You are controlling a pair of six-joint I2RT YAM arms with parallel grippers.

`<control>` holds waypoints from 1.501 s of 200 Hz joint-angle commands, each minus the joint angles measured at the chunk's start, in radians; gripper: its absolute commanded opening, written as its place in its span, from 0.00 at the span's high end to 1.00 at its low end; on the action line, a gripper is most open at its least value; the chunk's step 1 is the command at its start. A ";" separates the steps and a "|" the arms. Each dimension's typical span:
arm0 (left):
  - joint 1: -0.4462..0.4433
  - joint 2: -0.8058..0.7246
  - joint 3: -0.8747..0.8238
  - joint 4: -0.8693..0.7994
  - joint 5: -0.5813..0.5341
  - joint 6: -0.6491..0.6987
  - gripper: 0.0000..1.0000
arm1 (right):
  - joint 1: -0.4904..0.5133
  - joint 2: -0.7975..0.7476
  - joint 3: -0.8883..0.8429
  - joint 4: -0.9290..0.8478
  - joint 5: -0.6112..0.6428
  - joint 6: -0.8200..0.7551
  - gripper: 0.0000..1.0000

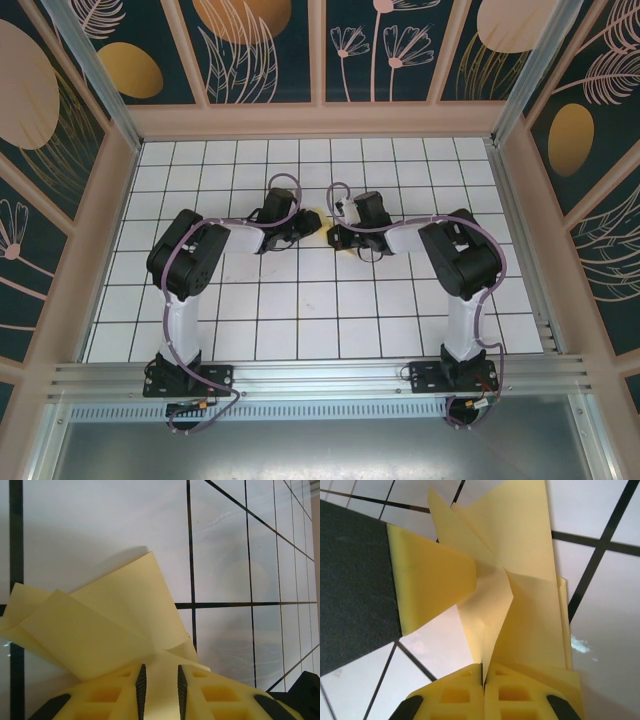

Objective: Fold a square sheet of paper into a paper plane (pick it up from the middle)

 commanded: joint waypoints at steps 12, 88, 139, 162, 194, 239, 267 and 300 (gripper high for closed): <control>-0.002 -0.080 0.004 -0.028 -0.023 0.015 0.69 | -0.029 -0.037 -0.044 0.103 -0.139 0.100 1.00; -0.003 -0.174 -0.079 0.027 -0.073 0.030 0.60 | -0.055 -0.002 -0.064 0.250 -0.255 0.308 0.99; -0.003 -0.153 -0.118 0.076 -0.038 0.028 0.62 | -0.073 0.047 -0.072 0.302 -0.310 0.401 1.00; -0.003 -0.145 -0.120 0.084 -0.034 0.032 0.65 | -0.074 0.067 -0.068 0.307 -0.331 0.419 1.00; -0.002 -0.142 -0.126 0.085 -0.032 0.037 0.66 | -0.073 0.097 -0.059 0.304 -0.353 0.433 1.00; -0.003 -0.125 -0.134 0.100 -0.007 0.033 0.68 | -0.073 0.123 -0.050 0.300 -0.367 0.448 1.00; -0.003 -0.116 -0.135 0.106 0.006 0.032 0.69 | -0.073 0.137 -0.044 0.292 -0.369 0.461 1.00; -0.003 -0.107 -0.141 0.107 0.012 0.033 0.71 | -0.072 0.146 -0.029 0.243 -0.345 0.463 1.00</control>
